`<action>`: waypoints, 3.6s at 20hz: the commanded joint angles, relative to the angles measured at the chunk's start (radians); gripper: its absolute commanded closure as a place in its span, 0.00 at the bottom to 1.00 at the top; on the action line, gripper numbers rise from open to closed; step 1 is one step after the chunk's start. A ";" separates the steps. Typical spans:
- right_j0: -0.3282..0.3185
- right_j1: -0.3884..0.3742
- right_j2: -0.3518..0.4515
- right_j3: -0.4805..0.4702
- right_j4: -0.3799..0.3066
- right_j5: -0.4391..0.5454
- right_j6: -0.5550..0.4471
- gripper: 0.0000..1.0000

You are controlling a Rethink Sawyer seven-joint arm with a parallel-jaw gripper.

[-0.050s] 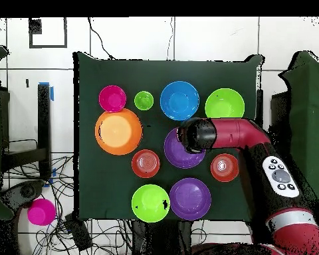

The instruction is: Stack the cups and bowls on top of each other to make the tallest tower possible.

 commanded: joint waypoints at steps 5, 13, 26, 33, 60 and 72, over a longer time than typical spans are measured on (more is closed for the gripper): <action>-0.109 0.169 -0.019 -0.077 -0.078 -0.118 -0.049 0.00; -0.056 0.291 -0.063 -0.142 -0.104 -0.241 0.045 0.00; 0.008 0.236 -0.119 -0.102 -0.049 -0.224 0.068 0.00; 0.009 0.204 -0.114 -0.093 -0.031 -0.198 0.041 0.00; -0.053 -0.033 0.015 -0.002 0.093 0.025 -0.155 0.00; -0.084 0.022 0.072 0.010 0.089 -0.056 -0.084 0.00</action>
